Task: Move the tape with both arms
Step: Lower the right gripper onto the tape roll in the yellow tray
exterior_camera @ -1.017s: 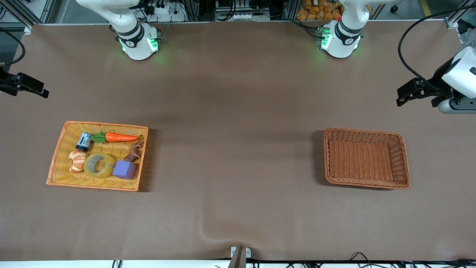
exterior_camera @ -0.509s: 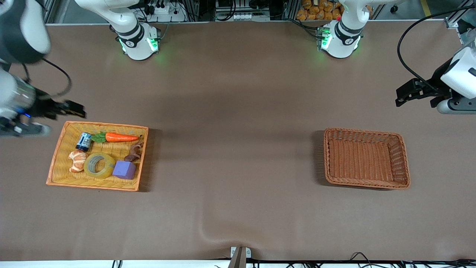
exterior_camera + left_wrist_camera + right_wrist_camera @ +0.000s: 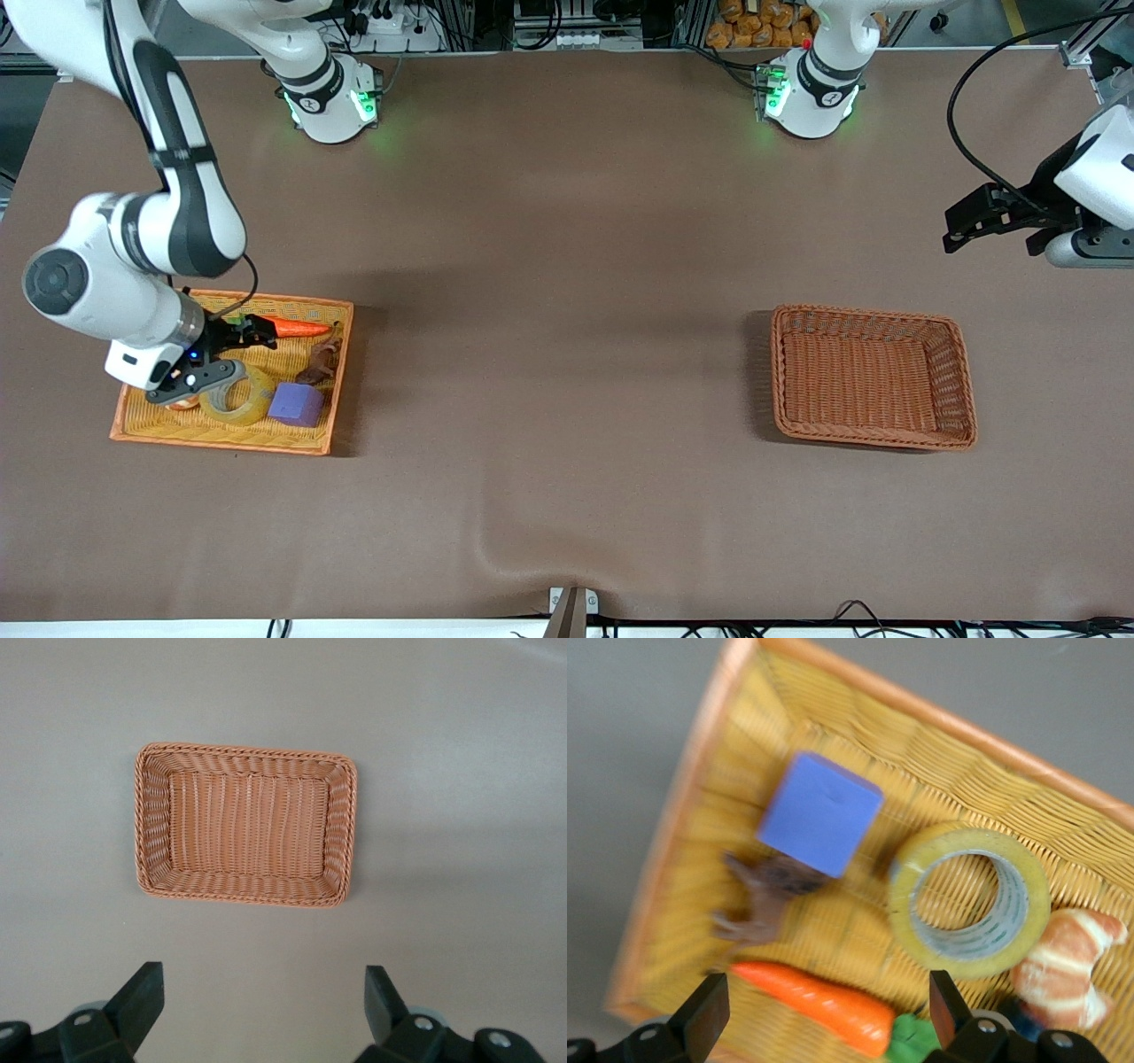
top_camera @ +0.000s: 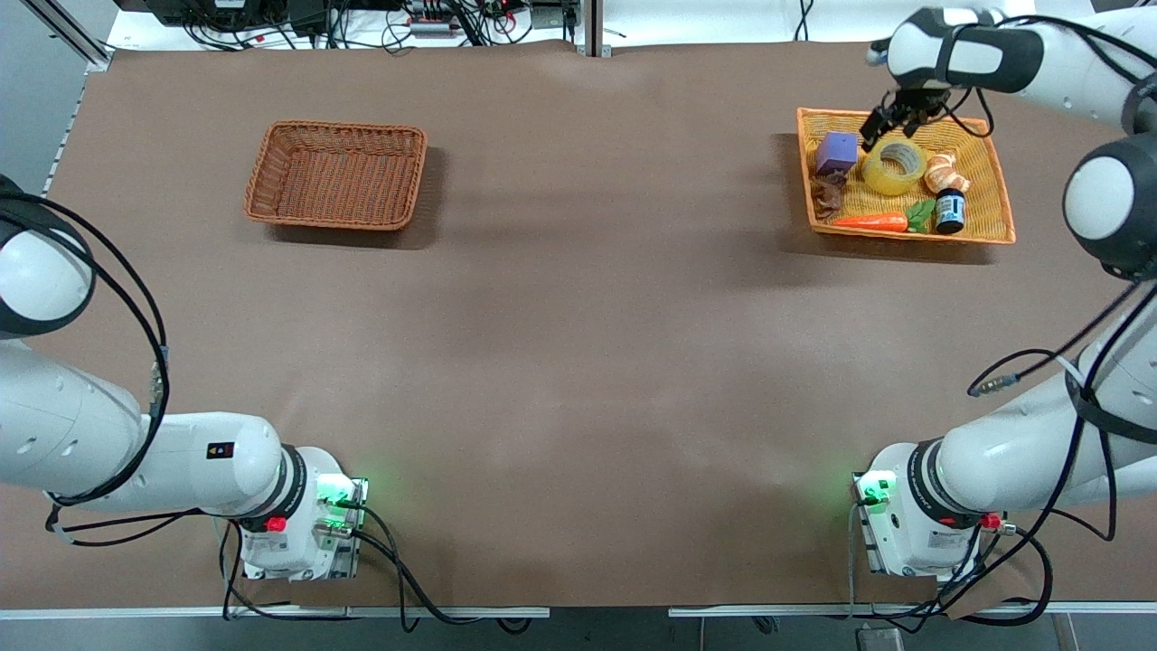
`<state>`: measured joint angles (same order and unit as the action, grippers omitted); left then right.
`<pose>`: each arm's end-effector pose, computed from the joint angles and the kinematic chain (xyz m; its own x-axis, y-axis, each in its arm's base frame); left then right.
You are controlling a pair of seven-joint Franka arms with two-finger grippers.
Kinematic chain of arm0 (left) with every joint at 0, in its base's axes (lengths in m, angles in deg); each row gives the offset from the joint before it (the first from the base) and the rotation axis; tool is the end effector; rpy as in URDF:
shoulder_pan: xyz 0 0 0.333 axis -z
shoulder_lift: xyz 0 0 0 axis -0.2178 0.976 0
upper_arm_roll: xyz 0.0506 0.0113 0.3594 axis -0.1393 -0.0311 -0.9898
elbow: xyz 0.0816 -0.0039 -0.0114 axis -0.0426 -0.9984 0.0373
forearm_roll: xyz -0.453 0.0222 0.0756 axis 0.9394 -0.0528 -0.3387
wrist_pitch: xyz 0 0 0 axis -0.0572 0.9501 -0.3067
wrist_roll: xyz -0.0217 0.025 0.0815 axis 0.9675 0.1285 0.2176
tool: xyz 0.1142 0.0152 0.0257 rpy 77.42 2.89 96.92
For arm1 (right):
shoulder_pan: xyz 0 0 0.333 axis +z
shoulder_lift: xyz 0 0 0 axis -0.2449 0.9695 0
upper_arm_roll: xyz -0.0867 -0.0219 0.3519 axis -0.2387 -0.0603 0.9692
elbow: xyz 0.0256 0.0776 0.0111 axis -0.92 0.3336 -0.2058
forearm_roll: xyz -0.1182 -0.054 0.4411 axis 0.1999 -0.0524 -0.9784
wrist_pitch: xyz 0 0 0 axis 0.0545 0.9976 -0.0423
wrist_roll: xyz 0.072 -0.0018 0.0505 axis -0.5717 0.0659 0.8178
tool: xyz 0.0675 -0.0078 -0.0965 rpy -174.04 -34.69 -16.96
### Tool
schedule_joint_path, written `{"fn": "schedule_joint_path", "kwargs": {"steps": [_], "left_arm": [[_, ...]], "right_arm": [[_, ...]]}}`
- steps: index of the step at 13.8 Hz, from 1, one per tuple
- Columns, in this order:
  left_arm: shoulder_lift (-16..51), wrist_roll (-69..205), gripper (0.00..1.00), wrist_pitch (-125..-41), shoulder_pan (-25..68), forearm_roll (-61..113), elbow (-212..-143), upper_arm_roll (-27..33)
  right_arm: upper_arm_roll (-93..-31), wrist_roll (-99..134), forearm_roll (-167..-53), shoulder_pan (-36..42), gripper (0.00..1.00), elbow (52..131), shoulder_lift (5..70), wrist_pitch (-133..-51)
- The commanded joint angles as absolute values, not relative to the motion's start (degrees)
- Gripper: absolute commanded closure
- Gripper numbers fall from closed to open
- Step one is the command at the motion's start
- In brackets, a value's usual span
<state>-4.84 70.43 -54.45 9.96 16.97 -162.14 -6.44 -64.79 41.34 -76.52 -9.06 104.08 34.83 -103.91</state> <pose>0.6385 -0.0655 0.6778 0.9993 -0.0327 0.0192 -0.0329 -0.9994 0.0140 0.6769 -0.0289 0.2839 0.9123 0.4047 -0.0627 0.4036 -0.9145 -0.0298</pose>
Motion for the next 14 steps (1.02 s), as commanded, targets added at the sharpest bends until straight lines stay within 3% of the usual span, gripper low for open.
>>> {"fn": "schedule_joint_path", "kwargs": {"steps": [1, 5, 8, 9, 10, 11, 14], "left_arm": [[-5.91, 70.95, 0.00, -54.10, 10.03, 18.25, -162.04, -6.12], [-6.09, 71.30, 0.00, -53.13, 9.86, 18.16, -162.05, -6.56], [-6.01, 70.25, 0.00, -51.90, 9.94, 17.64, -162.22, -6.74], [-5.92, 70.25, 0.00, -51.89, 9.86, 17.72, -162.22, -6.82], [-5.92, 70.33, 0.00, -51.98, 9.77, 17.72, -162.13, -6.82], [-5.92, 70.33, 0.00, -51.98, 9.77, 17.89, -161.96, -6.82], [-6.27, 70.25, 0.00, -51.98, 9.85, 17.98, -161.96, -6.82]], "right_arm": [[-64.54, 47.79, -76.85, -10.49, 0.00, 104.59, 37.70, -107.73], [-64.45, 54.05, -76.66, -12.15, 0.00, 104.68, 43.86, -115.48], [-64.45, 54.05, -76.84, -12.25, 0.42, 104.68, 44.04, -115.13], [-64.45, 53.96, -76.84, -12.25, 0.59, 104.59, 44.31, -115.04], [-64.45, 53.78, -76.84, -12.07, 0.87, 104.33, 44.13, -114.78], [-64.45, 53.70, -76.84, -11.72, 1.00, 103.89, 42.91, -113.65], [-64.54, 53.96, -76.67, -11.63, 1.00, 94.61, 40.71, -97.27]]}}
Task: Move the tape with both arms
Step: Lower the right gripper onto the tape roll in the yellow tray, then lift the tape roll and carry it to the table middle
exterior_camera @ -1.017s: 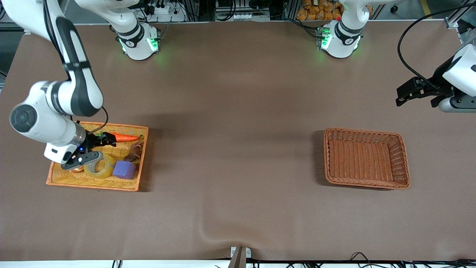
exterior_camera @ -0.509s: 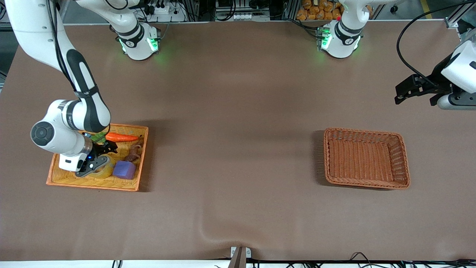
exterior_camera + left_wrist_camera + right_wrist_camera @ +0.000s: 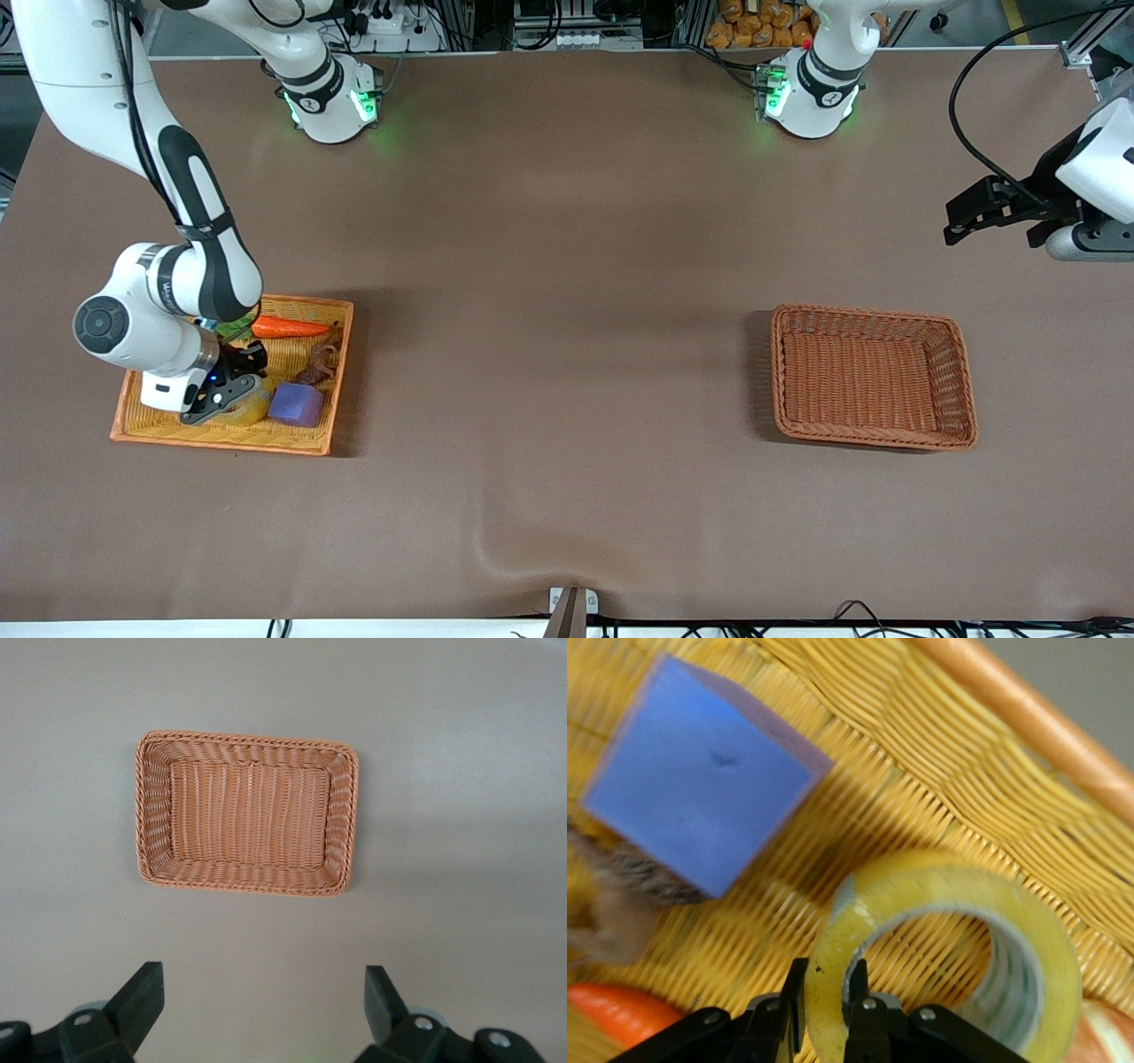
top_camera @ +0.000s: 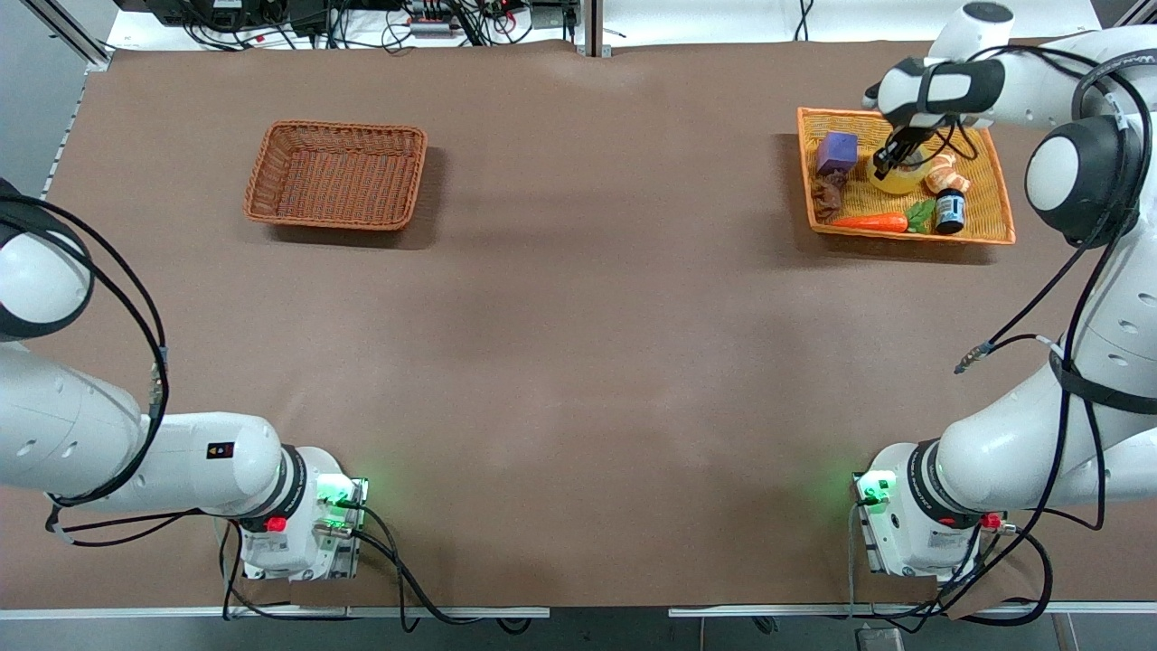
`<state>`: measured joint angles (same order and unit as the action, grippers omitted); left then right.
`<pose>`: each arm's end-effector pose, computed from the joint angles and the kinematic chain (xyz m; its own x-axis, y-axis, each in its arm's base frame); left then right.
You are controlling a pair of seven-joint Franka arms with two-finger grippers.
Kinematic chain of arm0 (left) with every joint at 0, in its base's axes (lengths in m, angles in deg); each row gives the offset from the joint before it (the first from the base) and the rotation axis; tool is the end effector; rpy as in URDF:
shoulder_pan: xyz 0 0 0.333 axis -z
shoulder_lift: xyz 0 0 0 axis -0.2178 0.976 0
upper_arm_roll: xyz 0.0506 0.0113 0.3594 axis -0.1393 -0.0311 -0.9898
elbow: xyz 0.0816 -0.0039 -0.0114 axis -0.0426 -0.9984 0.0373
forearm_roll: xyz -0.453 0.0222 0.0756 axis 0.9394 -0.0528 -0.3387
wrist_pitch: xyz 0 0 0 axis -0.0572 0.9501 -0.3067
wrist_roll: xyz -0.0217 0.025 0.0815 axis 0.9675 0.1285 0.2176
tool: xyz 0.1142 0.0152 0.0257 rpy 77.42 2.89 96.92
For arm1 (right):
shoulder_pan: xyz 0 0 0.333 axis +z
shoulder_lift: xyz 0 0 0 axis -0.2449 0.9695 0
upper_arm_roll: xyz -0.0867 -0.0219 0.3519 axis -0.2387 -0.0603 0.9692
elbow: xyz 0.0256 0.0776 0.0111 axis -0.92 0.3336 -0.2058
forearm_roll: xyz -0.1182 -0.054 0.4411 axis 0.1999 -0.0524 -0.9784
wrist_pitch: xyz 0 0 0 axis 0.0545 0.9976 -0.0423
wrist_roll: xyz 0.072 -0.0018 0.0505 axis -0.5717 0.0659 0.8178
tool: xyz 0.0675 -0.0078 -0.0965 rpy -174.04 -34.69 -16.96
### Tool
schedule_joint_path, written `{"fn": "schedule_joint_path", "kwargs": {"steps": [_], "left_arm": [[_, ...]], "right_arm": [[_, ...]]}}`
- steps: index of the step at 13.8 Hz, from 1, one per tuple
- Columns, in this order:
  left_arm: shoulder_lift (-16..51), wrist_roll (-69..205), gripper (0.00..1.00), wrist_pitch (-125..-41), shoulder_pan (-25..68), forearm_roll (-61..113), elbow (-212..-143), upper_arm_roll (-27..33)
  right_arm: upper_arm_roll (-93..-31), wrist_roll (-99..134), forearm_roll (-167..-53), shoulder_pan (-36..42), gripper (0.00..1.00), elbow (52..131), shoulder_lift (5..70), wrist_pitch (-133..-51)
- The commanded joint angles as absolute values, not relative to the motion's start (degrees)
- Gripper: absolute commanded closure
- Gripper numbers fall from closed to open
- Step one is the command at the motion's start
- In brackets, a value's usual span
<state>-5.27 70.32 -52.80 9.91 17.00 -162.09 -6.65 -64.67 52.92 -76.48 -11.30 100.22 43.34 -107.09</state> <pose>0.6328 -0.0626 0.6804 0.9996 -0.0266 -0.0013 -0.0266 -0.9996 0.0117 0.6956 -0.0554 0.2179 0.8290 0.5524 -0.0877 0.5511 -0.8335 -0.0405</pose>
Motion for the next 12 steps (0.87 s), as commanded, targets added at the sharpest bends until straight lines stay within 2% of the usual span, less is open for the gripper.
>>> {"fn": "schedule_joint_path", "kwargs": {"steps": [1, 3, 4, 8, 10, 12], "left_arm": [[-6.27, 70.25, 0.00, -51.98, 9.85, 17.98, -161.96, -6.82], [-6.44, 70.42, 0.00, -51.90, 9.77, 17.72, -162.22, -6.82], [-6.62, 70.16, 0.00, -51.89, 9.51, 17.72, -162.57, -6.82], [-6.36, 70.42, 0.00, -52.16, 9.42, 17.10, -162.75, -6.74], [-6.27, 70.77, 0.00, -52.25, 8.98, 17.10, -162.75, -6.82], [-6.18, 70.86, 0.00, -52.33, 8.89, 17.10, -162.83, -6.82]], "right_arm": [[-64.45, 53.96, -76.67, -11.54, 1.00, 90.48, 40.01, -90.33], [-64.37, 53.35, -77.27, -10.84, 1.00, 81.96, 39.91, -80.10], [-64.19, 52.56, -78.15, -9.36, 1.00, 80.00, 40.00, -78.76], [-63.40, 30.90, -81.59, 5.90, 1.00, 76.05, 40.79, -79.09], [-63.14, 14.06, -83.86, 14.44, 1.00, 69.56, 46.56, -79.71], [-62.96, 1.81, -84.22, 22.43, 1.00, 65.32, 52.02, -84.25]]}}
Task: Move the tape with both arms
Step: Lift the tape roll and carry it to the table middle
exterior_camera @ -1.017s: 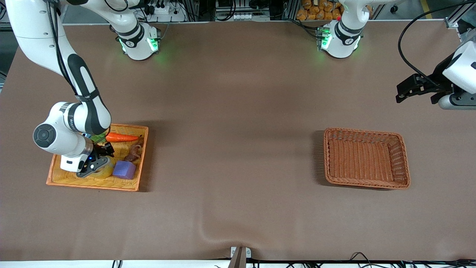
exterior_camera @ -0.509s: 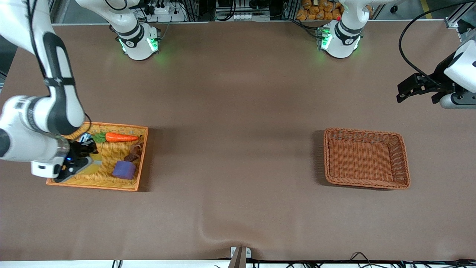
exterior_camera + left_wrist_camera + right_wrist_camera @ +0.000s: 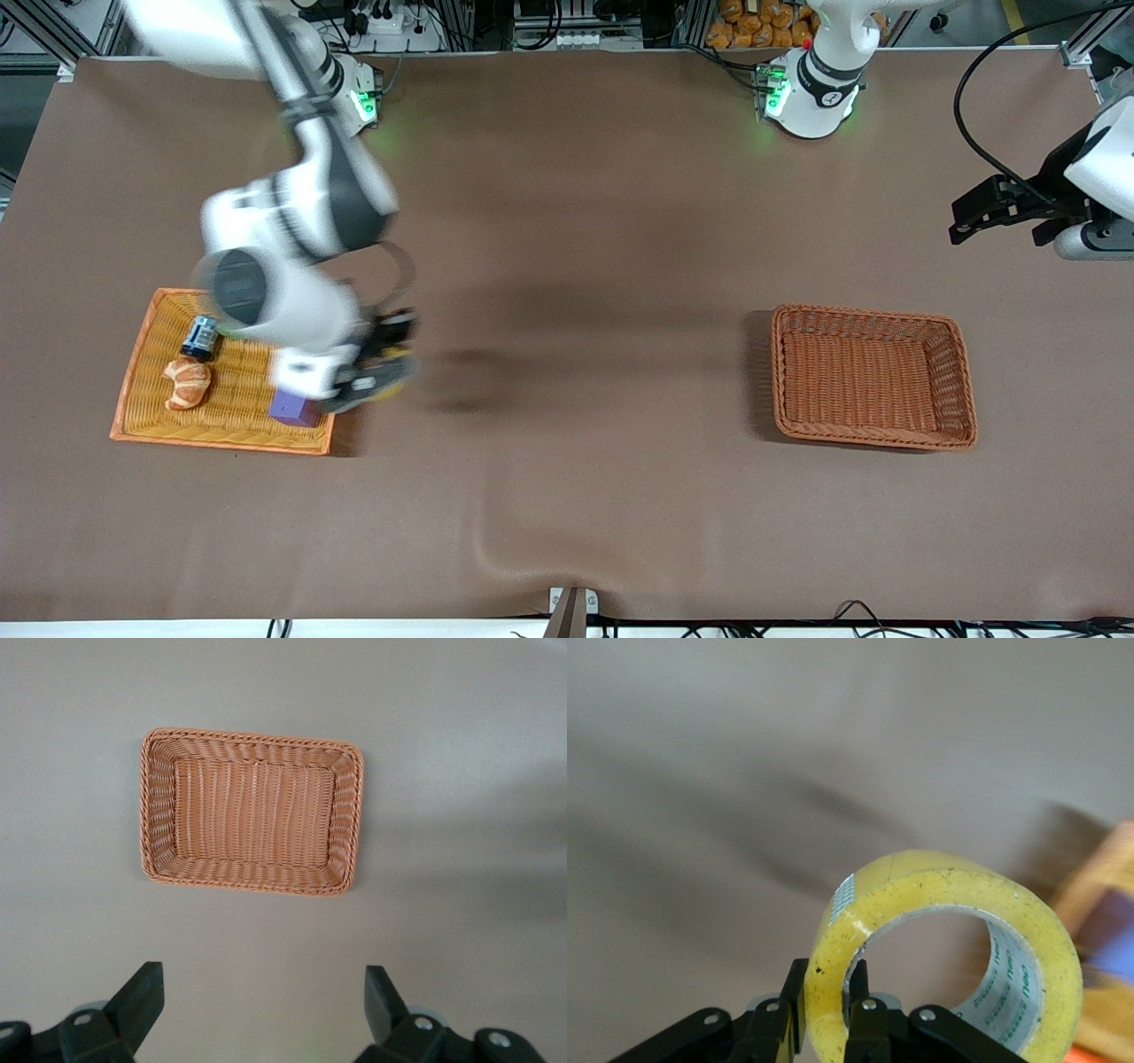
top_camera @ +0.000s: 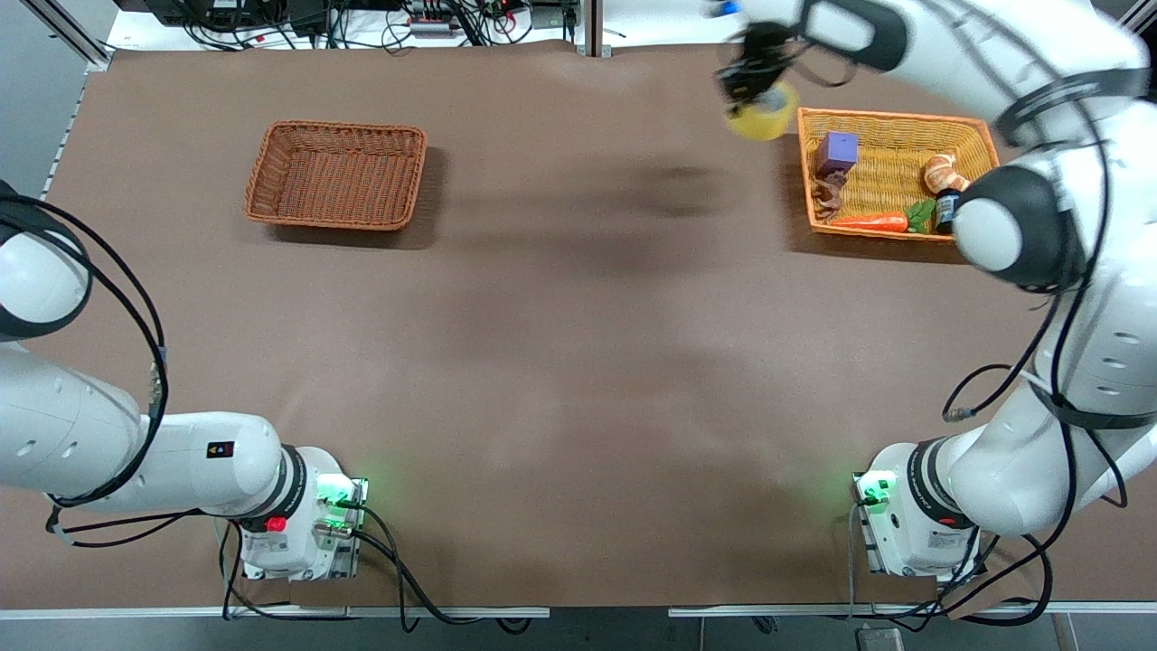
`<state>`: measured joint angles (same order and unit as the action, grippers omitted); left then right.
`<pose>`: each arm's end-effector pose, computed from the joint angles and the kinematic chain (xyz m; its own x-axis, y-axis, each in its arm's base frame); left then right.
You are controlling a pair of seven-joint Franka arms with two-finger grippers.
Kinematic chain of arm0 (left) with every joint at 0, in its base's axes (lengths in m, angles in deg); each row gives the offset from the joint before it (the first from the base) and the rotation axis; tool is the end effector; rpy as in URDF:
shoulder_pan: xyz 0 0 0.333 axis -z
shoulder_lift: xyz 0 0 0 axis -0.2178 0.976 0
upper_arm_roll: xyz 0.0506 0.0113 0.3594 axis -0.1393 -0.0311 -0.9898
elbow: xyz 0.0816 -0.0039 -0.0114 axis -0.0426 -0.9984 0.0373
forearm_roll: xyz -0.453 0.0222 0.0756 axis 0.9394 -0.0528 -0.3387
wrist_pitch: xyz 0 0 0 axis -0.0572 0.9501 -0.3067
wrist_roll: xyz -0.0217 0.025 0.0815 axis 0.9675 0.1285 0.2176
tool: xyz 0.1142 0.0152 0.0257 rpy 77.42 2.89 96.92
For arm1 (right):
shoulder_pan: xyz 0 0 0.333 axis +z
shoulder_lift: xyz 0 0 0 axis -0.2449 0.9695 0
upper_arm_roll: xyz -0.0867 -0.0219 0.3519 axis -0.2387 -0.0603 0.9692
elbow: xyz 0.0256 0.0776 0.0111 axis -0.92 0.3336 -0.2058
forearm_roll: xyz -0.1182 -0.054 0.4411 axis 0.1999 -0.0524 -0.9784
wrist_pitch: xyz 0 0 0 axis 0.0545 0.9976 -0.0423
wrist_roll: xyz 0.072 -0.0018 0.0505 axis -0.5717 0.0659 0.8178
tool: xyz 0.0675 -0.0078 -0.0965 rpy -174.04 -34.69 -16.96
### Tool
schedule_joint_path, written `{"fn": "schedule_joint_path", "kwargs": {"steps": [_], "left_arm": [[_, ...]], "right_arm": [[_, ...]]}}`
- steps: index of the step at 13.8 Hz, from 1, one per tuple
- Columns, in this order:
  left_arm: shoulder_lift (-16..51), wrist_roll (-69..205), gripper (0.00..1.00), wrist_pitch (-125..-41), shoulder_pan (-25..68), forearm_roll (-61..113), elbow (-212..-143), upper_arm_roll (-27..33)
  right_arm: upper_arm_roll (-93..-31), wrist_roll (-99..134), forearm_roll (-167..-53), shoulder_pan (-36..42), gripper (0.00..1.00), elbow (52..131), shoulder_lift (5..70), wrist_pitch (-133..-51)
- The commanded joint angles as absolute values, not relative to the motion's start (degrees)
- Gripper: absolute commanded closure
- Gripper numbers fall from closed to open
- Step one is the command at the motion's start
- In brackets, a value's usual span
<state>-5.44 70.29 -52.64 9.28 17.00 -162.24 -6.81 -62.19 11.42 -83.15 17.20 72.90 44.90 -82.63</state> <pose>0.6323 -0.0539 0.6806 0.9999 -0.0124 -0.0037 -0.0123 -0.9999 0.0110 0.6955 0.3705 0.4006 0.9219 0.3793 -0.0788 0.3695 -0.9221 -0.1146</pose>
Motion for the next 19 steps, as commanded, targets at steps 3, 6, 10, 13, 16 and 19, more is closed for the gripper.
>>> {"fn": "schedule_joint_path", "kwargs": {"steps": [3, 6, 10, 13, 16, 19], "left_arm": [[-6.18, 70.86, 0.00, -53.29, 8.89, 17.10, -163.89, -6.82], [-6.01, 70.86, 0.00, -54.26, 8.63, 17.10, -164.76, -6.82], [-5.92, 71.21, 0.00, -55.14, 8.18, 17.10, -165.82, -6.74], [-5.83, 71.21, 0.00, -56.02, 8.18, 17.10, -166.52, -6.82], [-5.74, 71.21, 0.00, -57.34, 8.27, 17.19, -167.40, -6.82], [-5.66, 71.13, 0.00, -57.52, 8.36, 17.10, -167.67, -6.74]], "right_arm": [[-62.70, -19.44, -84.14, 32.28, 1.00, 65.39, 58.17, -95.49], [-63.14, -33.05, -83.70, 37.58, 1.00, 64.86, 62.68, -101.24], [-63.31, -36.30, -83.70, 37.51, 0.15, 64.51, 63.04, -99.94], [-66.54, -32.56, -83.17, 35.40, 0.00, 65.39, 57.00, -91.34], [-67.97, -21.28, -82.99, 28.47, 0.00, 66.27, 47.76, -82.28], [-68.23, -20.40, -82.82, 22.22, 0.00, 67.84, 43.44, -76.04]]}}
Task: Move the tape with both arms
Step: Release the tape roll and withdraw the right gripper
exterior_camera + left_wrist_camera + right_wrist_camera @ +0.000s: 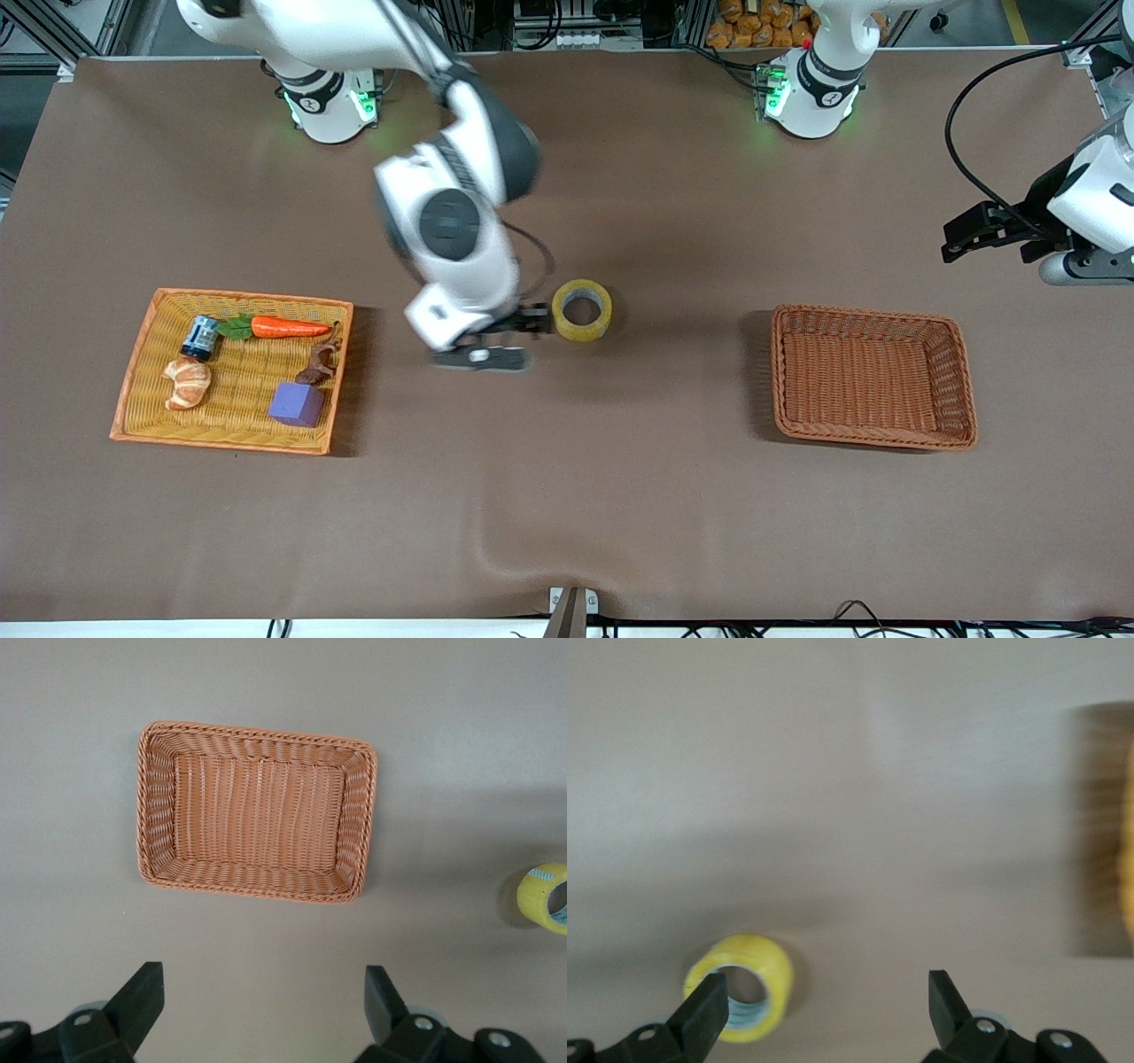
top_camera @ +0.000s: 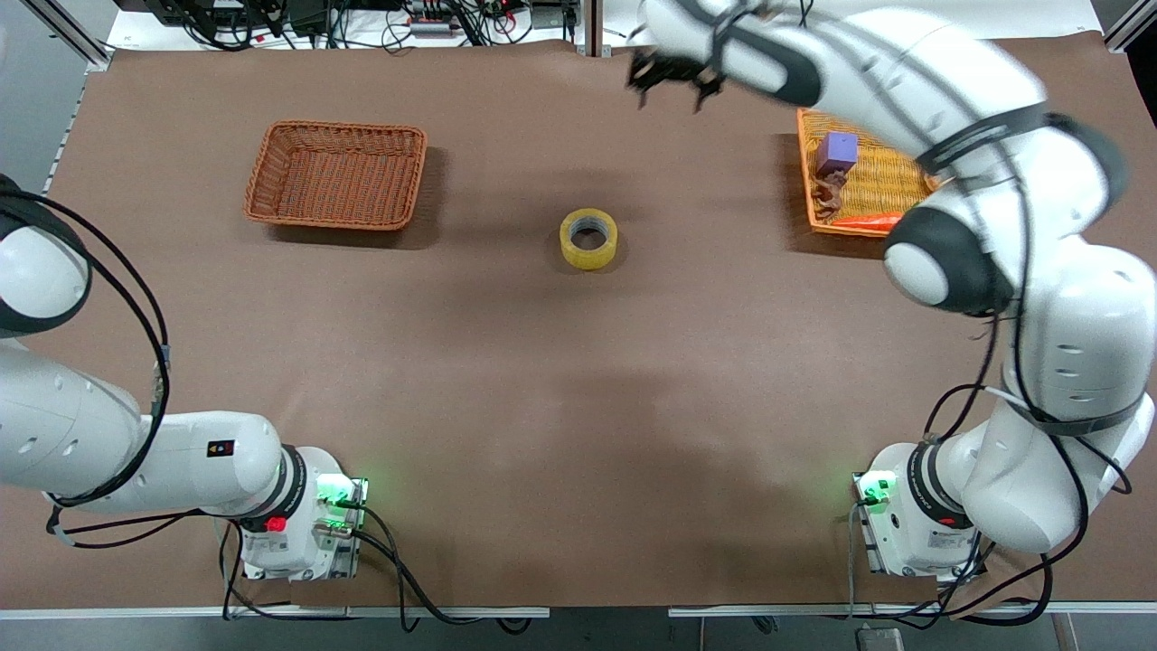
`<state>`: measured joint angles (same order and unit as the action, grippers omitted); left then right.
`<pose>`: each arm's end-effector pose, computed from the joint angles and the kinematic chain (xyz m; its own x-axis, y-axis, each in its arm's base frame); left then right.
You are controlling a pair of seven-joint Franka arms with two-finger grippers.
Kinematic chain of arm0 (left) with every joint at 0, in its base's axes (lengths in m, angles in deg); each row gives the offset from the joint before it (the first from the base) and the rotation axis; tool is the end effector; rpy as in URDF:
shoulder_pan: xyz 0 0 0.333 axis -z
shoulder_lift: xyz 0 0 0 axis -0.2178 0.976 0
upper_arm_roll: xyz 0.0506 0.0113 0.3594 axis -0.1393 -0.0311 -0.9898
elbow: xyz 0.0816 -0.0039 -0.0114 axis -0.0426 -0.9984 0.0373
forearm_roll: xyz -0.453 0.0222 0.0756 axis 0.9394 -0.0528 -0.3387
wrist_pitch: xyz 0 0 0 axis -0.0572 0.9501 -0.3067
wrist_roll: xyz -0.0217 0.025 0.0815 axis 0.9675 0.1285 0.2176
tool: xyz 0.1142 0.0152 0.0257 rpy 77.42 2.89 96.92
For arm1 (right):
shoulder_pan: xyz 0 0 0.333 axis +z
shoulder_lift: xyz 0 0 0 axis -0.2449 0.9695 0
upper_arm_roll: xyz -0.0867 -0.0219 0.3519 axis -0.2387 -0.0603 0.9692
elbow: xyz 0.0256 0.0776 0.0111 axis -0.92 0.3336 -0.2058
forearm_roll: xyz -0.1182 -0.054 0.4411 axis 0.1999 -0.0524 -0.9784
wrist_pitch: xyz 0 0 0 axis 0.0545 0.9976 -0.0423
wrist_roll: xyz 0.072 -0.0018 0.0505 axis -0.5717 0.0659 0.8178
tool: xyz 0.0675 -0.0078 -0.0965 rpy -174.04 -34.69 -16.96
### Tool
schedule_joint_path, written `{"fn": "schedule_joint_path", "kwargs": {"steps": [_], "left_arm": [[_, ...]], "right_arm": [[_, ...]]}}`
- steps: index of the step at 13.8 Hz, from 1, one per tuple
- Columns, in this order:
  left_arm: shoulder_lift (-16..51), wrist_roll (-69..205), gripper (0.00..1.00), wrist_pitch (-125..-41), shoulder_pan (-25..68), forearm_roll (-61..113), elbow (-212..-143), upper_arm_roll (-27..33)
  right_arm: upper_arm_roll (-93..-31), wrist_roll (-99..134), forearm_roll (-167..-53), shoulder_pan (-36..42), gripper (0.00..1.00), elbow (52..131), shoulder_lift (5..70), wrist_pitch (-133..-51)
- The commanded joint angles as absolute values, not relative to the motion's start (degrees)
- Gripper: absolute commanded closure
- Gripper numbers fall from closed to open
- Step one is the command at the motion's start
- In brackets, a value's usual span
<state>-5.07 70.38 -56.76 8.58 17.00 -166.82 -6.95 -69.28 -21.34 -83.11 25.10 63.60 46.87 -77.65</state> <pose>0.6411 -0.0452 0.6398 0.9998 0.0010 -0.0181 0.0012 -0.9999 0.0107 0.6929 0.4152 0.4588 0.9902 -0.1305 -0.0496 -0.1321 -0.9907 -0.0316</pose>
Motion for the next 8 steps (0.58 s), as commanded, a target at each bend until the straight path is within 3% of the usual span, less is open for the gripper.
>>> {"fn": "schedule_joint_path", "kwargs": {"steps": [1, 8], "left_arm": [[-5.57, 71.04, 0.00, -57.52, 8.53, 17.19, -167.76, -6.48], [-4.16, 60.33, 0.00, -57.52, 8.98, 19.56, -168.63, -3.58]], "right_arm": [[-68.23, -19.87, -82.03, 21.08, 0.00, 71.51, 40.99, -76.45], [-68.32, 12.16, -76.95, 4.65, 0.00, 86.92, 22.09, -76.38]]}}
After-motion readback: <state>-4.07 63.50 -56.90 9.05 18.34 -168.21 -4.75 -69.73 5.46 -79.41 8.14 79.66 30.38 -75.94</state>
